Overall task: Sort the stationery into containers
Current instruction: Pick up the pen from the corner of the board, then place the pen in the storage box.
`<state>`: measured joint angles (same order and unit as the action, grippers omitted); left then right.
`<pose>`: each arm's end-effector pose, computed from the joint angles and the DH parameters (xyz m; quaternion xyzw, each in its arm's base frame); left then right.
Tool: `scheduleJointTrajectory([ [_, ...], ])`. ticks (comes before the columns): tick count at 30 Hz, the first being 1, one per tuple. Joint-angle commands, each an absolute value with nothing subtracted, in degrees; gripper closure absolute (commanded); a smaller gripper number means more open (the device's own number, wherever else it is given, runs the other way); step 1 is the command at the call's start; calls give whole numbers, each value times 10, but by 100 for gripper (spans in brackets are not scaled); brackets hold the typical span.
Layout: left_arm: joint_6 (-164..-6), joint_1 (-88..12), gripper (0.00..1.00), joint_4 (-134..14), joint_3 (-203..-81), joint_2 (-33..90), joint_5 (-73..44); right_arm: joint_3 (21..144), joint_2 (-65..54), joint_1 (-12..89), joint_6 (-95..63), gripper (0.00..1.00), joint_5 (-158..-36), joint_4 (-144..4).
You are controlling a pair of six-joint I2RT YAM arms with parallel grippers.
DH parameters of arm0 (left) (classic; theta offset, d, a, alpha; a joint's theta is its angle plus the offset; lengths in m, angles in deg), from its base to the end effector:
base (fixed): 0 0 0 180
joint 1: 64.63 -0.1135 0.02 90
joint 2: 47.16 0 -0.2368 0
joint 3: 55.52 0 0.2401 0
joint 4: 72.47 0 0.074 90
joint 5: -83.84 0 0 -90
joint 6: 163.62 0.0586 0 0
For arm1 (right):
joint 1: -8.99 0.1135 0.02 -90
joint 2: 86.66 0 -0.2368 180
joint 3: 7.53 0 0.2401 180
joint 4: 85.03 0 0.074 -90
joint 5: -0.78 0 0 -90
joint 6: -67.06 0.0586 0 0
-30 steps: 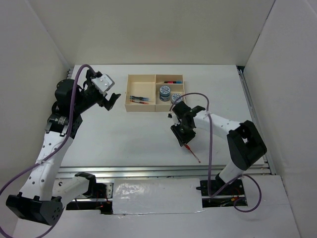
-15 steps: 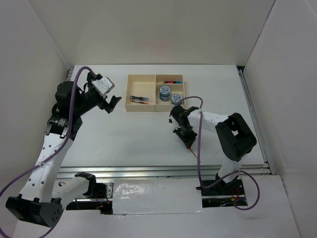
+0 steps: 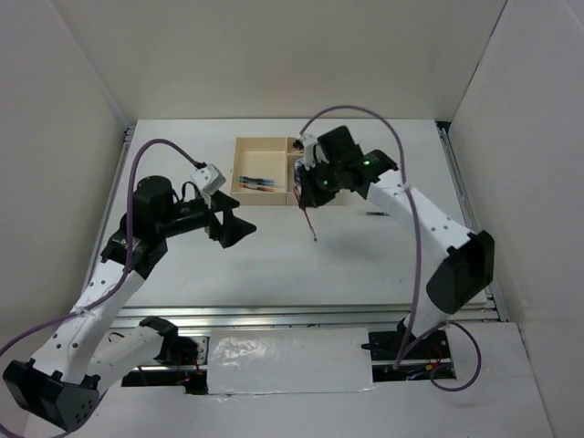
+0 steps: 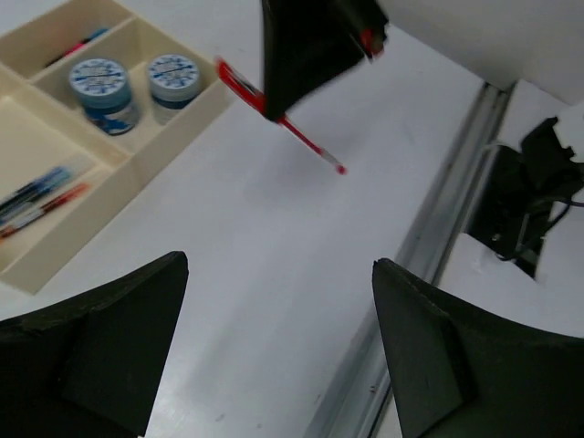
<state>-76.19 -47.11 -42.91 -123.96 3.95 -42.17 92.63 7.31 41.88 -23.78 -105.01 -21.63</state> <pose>0.1986 -0.0988 0.3436 0.2887 0.7088 -0.3411 0.5459 0.2816 0.2011 0.2660 -0.3128 0.8981 0.2038 0.2323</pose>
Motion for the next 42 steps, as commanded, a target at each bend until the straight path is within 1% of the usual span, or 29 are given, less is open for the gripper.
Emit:
scheduleJointTrajectory([
  [1,-873,-419,6,-489,-1251,57,-442,997,12,416,-171,100,-1143,-267],
  [3,-910,-392,8,-515,-1265,83,-427,1036,22,418,-139,100,-1169,-281],
  [7,-975,-379,13,-545,-1320,154,-404,1108,47,424,-111,100,-1196,-288],
  [11,-999,-373,14,-560,-1352,191,-403,1134,47,436,-104,100,-1201,-290],
  [15,-1051,-371,14,-629,-1349,203,-419,1139,40,439,-99,100,-1208,-288],
  [18,-1076,-369,16,-642,-1351,213,-412,1138,32,439,-91,100,-1218,-292],
  [21,-1085,-370,24,-649,-1355,226,-405,1145,27,439,-84,100,-1224,-293],
  [22,-1086,-370,29,-647,-1356,231,-402,1147,26,440,-83,100,-1224,-292],
  [24,-1083,-371,36,-642,-1361,235,-396,1150,25,439,-82,100,-1227,-292],
  [25,-1077,-371,43,-641,-1362,239,-395,1150,25,439,-82,100,-1228,-292],
  [27,-1067,-371,53,-637,-1368,239,-391,1146,24,439,-80,100,-1231,-293],
  [28,-1055,-371,66,-626,-1370,240,-388,1145,23,439,-80,100,-1233,-293],
  [29,-1045,-371,73,-616,-1380,240,-386,1144,23,438,-80,96,-1238,-295],
  [30,-1020,-373,85,-606,-1385,242,-375,1145,25,433,-86,90,-1240,-292],
  [31,-1006,-376,91,-582,-1401,243,-368,1145,25,427,-90,66,-1246,-289],
  [32,-990,-378,98,-557,-1411,245,-348,1146,25,419,-94,48,-1264,-282],
  [33,-952,-386,100,-538,-1421,251,-337,1146,25,410,-101,33,-1278,-279],
  [34,-930,-390,100,-521,-1433,255,-329,1146,24,379,-105,15,-1294,-277],
  [35,-901,-397,100,-487,-1460,272,-323,1147,22,363,-111,9,-1329,-272],
  [36,-836,-401,100,-469,-1475,286,-295,1146,17,343,-120,4,-1346,-271],
  [37,-797,-403,100,-449,-1516,301,-275,1144,15,301,-126,0,-1362,-271],
  [38,-749,-404,100,-400,-1543,345,-259,1134,5,281,-130,0,-1375,-277],
  [39,-651,-412,100,-382,-1567,372,-225,1125,-3,260,-140,0,-1395,-283],
  [40,-615,-418,100,-367,-1612,398,-212,1115,-10,226,-141,0,-1395,-288],
  [41,-557,-426,100,-354,-1635,450,-202,1090,-24,210,-142,0,-1393,-293],
  [42,-528,-450,100,-348,-1656,476,-213,1079,-32,196,-156,0,-1384,-292],
])
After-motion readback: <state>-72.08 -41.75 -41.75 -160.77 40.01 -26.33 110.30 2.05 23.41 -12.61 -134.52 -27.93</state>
